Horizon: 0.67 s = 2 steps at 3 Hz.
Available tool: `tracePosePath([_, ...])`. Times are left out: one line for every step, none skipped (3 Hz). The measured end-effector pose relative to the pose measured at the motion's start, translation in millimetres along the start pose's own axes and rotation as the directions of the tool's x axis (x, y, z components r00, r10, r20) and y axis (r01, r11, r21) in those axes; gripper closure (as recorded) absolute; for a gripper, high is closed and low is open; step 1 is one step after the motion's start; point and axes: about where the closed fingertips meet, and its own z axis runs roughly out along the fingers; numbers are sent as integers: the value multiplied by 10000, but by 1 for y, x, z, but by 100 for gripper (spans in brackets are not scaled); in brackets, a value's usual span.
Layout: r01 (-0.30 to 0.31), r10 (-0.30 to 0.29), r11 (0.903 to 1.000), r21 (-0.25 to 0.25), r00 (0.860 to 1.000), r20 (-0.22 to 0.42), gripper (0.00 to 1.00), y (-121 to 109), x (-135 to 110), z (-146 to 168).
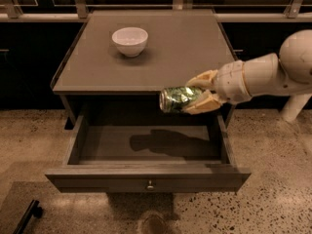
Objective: Pick green can from middle drawer and place on counter
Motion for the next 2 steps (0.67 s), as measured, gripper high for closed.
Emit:
tracePosePath([497, -494, 9987, -75, 9982, 342, 100, -36, -25, -10])
tracePosePath([280, -273, 9991, -307, 9994, 206, 100, -72, -26, -1])
